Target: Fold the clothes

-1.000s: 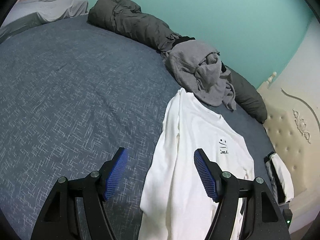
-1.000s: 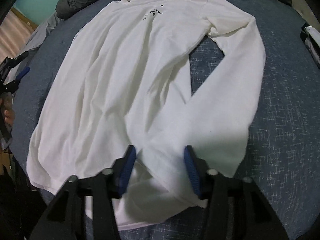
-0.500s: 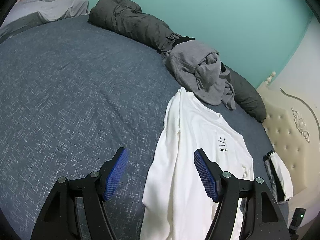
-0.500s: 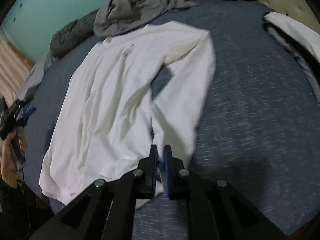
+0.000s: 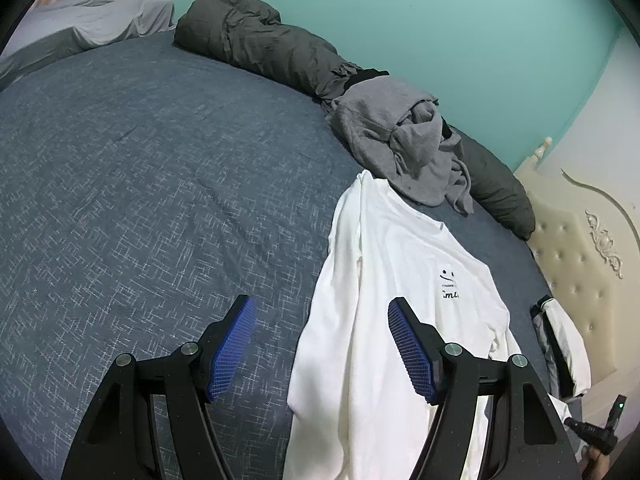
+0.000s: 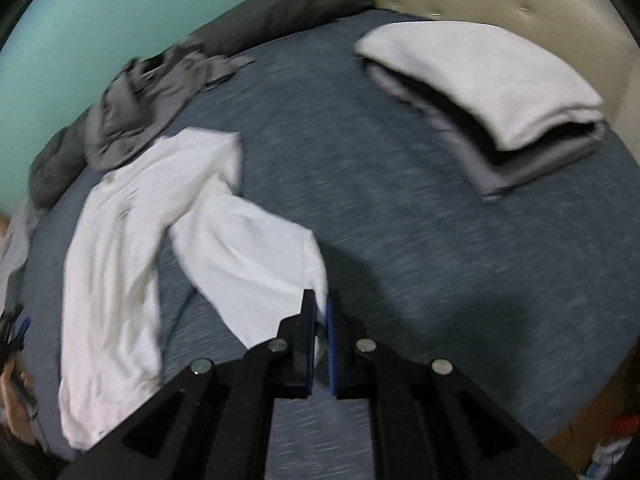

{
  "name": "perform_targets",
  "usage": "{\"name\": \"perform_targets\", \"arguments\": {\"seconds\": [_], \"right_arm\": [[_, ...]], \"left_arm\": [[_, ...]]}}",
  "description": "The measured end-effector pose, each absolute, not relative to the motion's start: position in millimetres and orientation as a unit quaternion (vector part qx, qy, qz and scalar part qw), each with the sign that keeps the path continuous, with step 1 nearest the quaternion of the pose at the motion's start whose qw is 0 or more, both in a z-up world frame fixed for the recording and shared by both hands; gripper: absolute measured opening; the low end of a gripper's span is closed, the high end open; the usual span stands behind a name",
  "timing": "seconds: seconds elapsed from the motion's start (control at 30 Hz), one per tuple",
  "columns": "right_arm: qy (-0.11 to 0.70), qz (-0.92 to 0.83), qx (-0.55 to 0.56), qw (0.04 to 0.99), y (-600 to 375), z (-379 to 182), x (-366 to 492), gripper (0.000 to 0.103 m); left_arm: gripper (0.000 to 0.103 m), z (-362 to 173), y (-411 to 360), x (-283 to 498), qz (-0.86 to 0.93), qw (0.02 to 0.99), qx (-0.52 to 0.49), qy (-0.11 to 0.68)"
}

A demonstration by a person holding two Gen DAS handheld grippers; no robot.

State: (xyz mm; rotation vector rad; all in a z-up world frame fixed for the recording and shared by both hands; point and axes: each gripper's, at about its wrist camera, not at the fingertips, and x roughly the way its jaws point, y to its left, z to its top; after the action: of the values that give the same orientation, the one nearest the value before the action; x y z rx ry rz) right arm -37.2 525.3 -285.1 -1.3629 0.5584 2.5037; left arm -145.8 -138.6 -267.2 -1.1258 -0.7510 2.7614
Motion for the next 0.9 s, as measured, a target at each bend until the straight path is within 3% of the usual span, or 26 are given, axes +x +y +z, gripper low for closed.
{"name": "perform_targets", "arguments": {"seconds": [0.33, 0.37, 0.4, 0.43, 0.5, 0.63, 0.9], "right_arm": [[0.175, 0.836, -0.458, 0.247, 596.2, -280.6, -41.4, 0.008], [0.170, 0.836, -0.457, 0.251, 595.4, -279.3, -43.3, 0.012], [0.164, 0.840, -0.452, 0.252, 591.2, -276.6, -44.2, 0.025], [0.158, 0.846, -0.444, 0.250, 584.3, -272.3, -44.7, 0.045], [0.153, 0.861, -0.420, 0.243, 567.0, -261.9, -43.6, 0.053], [0.208, 0.879, -0.403, 0.149, 523.9, -260.3, -50.6, 0.053], [0.250, 0.838, -0.482, -0.053, 394.7, -310.0, -81.5, 0.053]], "left_arm": [[0.073, -272.6, -136.6, -150.5, 0.897, 0.028, -0.375, -0.232], [0.073, -273.1, -136.0, -151.1, 0.897, 0.028, -0.376, -0.230], [0.073, -273.6, -135.2, -151.4, 0.897, 0.028, -0.377, -0.229], [0.073, -274.1, -134.5, -151.6, 0.897, 0.029, -0.378, -0.229], [0.073, -275.3, -133.2, -151.6, 0.896, 0.030, -0.380, -0.228], [0.073, -278.0, -130.7, -149.2, 0.895, 0.033, -0.385, -0.222], [0.073, -283.0, -141.0, -139.5, 0.895, 0.023, -0.392, -0.213]]}}
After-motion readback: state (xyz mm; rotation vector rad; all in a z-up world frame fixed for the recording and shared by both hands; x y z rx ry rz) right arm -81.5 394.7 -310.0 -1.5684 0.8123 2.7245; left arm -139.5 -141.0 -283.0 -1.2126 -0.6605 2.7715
